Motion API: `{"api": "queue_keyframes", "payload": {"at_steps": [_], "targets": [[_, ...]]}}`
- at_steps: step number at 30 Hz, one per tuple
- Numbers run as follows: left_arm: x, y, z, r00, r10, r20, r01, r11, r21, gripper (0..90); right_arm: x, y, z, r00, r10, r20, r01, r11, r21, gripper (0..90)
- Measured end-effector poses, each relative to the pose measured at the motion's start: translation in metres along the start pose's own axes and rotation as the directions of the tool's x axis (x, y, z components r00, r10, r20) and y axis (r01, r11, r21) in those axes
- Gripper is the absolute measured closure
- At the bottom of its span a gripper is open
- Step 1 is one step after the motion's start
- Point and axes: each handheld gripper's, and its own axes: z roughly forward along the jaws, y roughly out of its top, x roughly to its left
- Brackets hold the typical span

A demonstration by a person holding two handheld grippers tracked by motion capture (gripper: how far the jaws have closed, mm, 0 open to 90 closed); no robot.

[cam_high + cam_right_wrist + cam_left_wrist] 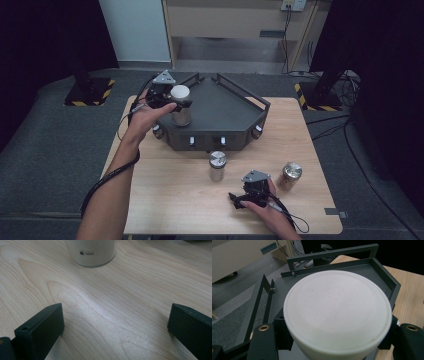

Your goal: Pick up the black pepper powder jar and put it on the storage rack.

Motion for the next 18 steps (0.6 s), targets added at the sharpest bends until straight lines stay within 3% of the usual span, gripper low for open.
{"api": "queue_keyframes", "payload": {"at_steps": [18], "targets": [[0.0033,-0.0086,0.0052,0.9995,-0.031,-0.008,0.031,0.9995,0.003,32.4,0.0000,-0.0001,0.0001,1.0000,-0.001,0.000,0.001,1.000,-0.001,0.8]]}}
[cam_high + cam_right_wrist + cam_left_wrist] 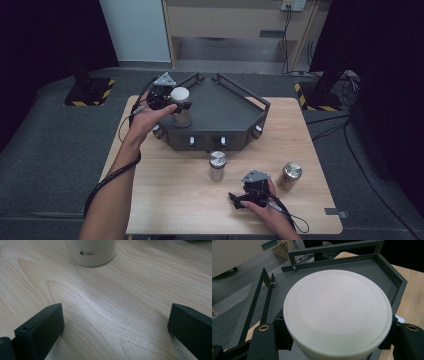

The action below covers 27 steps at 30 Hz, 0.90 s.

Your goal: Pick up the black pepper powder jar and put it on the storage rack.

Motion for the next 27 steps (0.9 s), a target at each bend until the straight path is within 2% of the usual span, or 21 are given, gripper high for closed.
{"api": "queue_keyframes", "payload": {"at_steps": [5,16,19,23,25,27], "targets": [[0.000,-0.009,0.000,0.9999,-0.013,-0.004,0.013,0.9994,-0.033,32.2,0.000,0.000,0.000,1.0000,0.001,0.000,-0.001,1.000,0.000,0.8],[-0.001,-0.002,0.001,0.9999,-0.002,-0.010,0.001,0.9999,-0.013,30.6,0.000,0.000,0.000,1.0000,-0.002,0.000,0.002,1.000,0.000,0.8],[-0.001,-0.001,0.002,0.9999,0.001,-0.013,-0.001,0.9999,-0.011,26.5,0.000,0.000,0.000,1.0000,-0.002,0.000,0.002,1.000,0.000,0.8],[-0.003,0.000,0.002,0.9994,-0.010,-0.033,0.010,0.9999,-0.005,13.1,0.000,0.000,0.000,1.0000,-0.002,0.000,0.002,1.000,0.000,0.8],[-0.002,-0.001,0.001,0.9998,-0.006,-0.020,0.006,1.0000,-0.007,11.2,0.000,0.000,0.000,1.0000,-0.002,0.000,0.002,1.000,0.000,0.8],[-0.004,0.001,0.000,0.9997,0.008,-0.025,-0.008,0.9999,0.012,10.3,0.000,0.000,0.000,1.0000,-0.002,0.000,0.002,1.000,0.000,0.8]]}}
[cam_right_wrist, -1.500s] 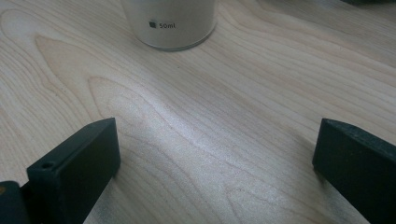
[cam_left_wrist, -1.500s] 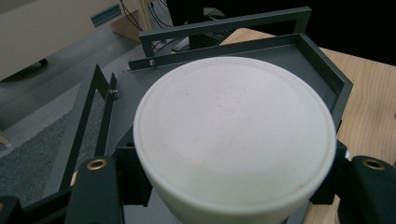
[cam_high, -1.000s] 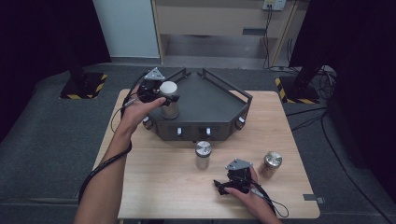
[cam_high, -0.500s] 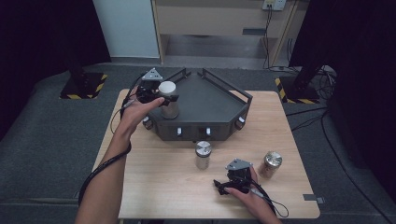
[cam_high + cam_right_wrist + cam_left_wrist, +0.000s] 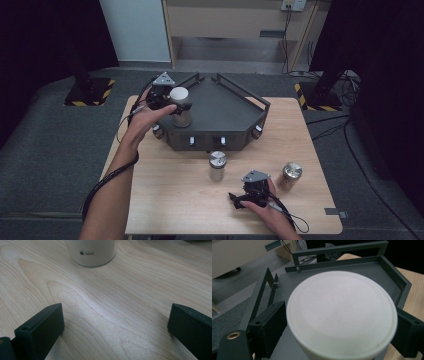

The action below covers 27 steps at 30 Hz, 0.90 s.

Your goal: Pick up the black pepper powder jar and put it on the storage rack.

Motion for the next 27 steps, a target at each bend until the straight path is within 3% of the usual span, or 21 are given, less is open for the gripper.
{"api": "queue_keyframes", "payload": {"at_steps": [8,19,27], "targets": [[-0.008,0.000,-0.005,0.9995,0.028,-0.018,-0.027,0.9996,0.008,4.4,0.000,0.000,0.000,1.0000,0.001,0.000,-0.001,1.000,0.000,0.8],[-0.012,-0.010,-0.016,0.9989,0.008,-0.045,-0.009,0.9997,-0.024,3.8,0.000,0.000,0.000,1.0000,0.001,0.000,-0.001,1.000,0.000,0.8],[-0.016,-0.017,-0.027,0.9981,-0.001,-0.061,0.001,0.9999,-0.016,3.6,0.000,0.000,0.000,1.0000,0.001,0.000,-0.001,1.000,0.000,0.8]]}}
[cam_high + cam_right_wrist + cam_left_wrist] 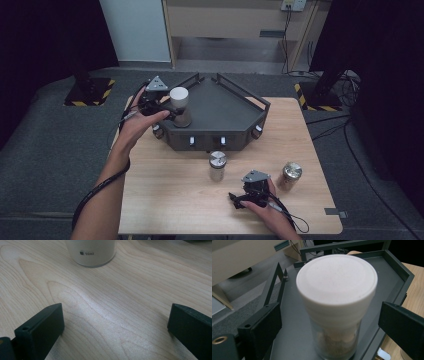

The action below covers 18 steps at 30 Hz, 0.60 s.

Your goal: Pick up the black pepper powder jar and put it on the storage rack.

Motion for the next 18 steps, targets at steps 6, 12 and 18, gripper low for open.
{"api": "queue_keyframes", "payload": {"at_steps": [6,12,18], "targets": [[-0.010,-0.015,-0.010,0.9995,-0.022,-0.023,0.022,0.9997,0.003,3.2,0.000,0.000,0.000,1.0000,0.001,-0.001,-0.001,1.000,0.000,0.9],[-0.018,-0.029,-0.019,0.9990,-0.028,-0.035,0.028,0.9996,0.009,3.0,0.000,0.000,0.000,1.0000,0.001,-0.001,-0.001,1.000,0.001,0.9],[-0.024,-0.039,-0.034,0.9977,-0.044,-0.052,0.043,0.9989,-0.019,3.0,0.000,0.000,0.000,1.0000,0.001,0.000,-0.001,1.000,0.001,0.8]]}}
